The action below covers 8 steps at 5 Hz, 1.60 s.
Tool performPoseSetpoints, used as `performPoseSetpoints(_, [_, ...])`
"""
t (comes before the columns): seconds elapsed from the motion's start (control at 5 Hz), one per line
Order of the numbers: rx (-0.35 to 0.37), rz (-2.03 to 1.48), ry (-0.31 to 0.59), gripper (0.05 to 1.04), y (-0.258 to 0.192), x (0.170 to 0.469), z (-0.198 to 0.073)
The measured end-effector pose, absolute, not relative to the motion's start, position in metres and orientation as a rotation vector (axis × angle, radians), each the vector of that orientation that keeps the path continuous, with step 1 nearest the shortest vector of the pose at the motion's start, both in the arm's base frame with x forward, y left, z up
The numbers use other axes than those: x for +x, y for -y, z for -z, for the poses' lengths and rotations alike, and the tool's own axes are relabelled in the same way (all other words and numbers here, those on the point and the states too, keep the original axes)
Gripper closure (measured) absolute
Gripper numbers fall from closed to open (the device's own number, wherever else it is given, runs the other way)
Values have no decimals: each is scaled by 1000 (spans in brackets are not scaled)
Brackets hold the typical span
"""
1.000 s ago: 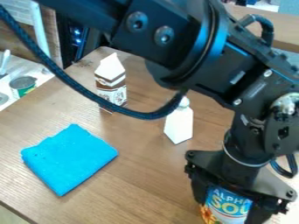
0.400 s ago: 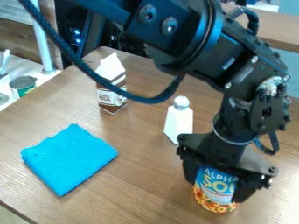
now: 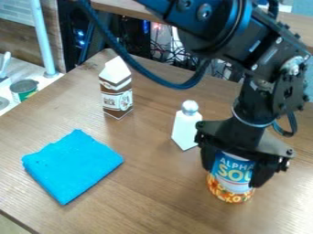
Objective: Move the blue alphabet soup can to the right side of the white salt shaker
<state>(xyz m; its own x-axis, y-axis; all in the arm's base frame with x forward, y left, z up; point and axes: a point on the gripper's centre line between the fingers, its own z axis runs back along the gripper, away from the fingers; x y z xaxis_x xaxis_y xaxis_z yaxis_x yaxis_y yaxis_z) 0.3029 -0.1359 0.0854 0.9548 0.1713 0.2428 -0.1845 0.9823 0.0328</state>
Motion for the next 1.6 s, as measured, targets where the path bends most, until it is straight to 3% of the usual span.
performPoseSetpoints(1.2, [95, -260, 232, 83, 106, 376, -75])
performPoseSetpoints(1.4, [92, -244, 224, 83, 108, 381, -74])
performPoseSetpoints(1.6, [42, -224, 155, 83, 110, 366, -66])
